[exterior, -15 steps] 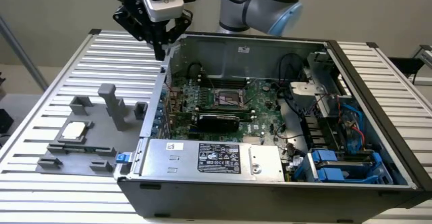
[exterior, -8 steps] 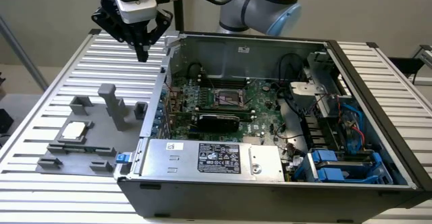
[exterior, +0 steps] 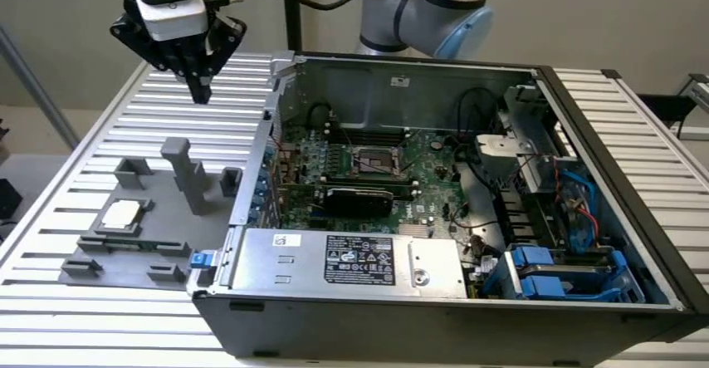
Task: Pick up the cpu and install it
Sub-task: 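Reach for the cpu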
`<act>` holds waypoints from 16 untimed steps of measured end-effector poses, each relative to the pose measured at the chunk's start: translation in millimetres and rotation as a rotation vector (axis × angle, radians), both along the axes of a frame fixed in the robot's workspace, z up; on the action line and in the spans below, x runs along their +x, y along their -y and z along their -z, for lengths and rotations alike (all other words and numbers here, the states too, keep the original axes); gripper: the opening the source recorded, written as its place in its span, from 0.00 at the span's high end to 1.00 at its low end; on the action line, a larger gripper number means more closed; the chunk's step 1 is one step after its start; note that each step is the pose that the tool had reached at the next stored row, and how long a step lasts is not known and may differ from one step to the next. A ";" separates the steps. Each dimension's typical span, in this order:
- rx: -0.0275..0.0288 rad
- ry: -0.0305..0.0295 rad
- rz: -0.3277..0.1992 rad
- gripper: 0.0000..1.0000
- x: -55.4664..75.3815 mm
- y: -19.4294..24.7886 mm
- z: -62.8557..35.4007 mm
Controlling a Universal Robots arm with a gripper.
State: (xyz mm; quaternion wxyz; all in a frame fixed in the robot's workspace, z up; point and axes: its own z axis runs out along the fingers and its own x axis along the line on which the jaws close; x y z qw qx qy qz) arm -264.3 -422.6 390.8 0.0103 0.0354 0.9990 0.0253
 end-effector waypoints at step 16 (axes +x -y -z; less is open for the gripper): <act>0.0000 0.0001 0.000 0.89 -72.9 1.0 8.0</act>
